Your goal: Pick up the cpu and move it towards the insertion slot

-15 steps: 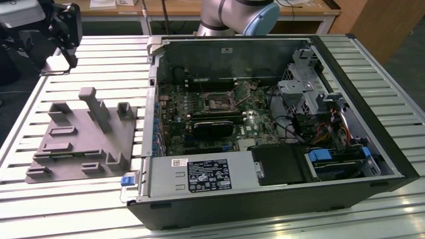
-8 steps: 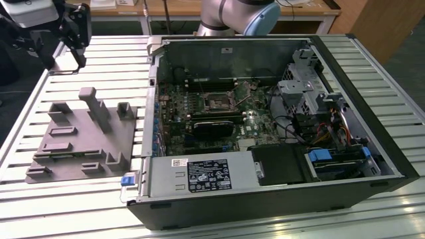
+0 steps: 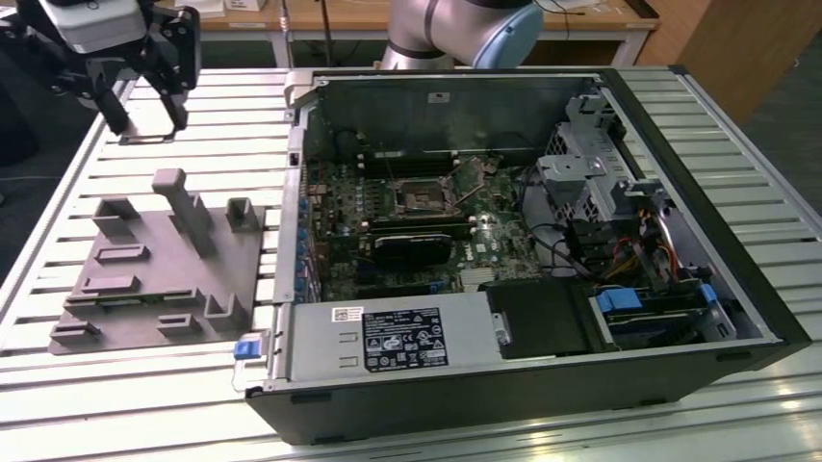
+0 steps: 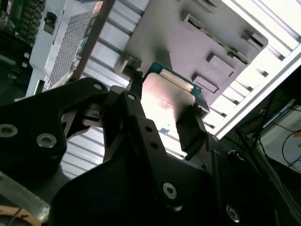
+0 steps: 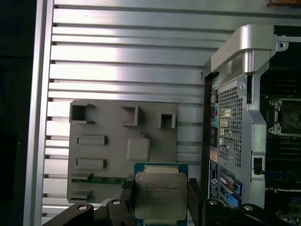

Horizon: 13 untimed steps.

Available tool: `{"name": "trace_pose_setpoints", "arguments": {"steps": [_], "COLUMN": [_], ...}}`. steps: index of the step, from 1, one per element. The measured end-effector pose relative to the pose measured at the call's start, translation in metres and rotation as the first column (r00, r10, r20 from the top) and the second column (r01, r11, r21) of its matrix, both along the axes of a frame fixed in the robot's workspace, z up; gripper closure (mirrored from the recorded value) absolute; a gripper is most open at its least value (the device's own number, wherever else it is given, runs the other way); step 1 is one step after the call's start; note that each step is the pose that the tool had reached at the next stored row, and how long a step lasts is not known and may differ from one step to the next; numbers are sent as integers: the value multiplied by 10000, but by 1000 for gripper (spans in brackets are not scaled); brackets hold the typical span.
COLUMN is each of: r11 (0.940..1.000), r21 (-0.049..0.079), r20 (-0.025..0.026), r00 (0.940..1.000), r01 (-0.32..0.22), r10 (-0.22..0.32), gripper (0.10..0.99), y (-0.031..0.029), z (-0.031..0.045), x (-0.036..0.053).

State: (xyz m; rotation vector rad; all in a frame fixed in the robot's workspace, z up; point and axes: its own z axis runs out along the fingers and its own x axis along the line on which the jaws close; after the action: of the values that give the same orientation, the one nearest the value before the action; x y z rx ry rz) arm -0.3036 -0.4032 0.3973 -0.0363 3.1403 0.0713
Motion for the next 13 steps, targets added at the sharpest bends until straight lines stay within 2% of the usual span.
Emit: {"name": "trace_pose_setpoints", "arguments": {"steps": [6, 13], "r11": [10000, 10000], "r21": [4, 9], "r20": [12, 17], "r00": [10000, 10000], "r01": [0, 0], "r10": [0, 0], "gripper": [545, 545], "y": [0, 0], "z": [-1, -2], "x": [157, 276]}}
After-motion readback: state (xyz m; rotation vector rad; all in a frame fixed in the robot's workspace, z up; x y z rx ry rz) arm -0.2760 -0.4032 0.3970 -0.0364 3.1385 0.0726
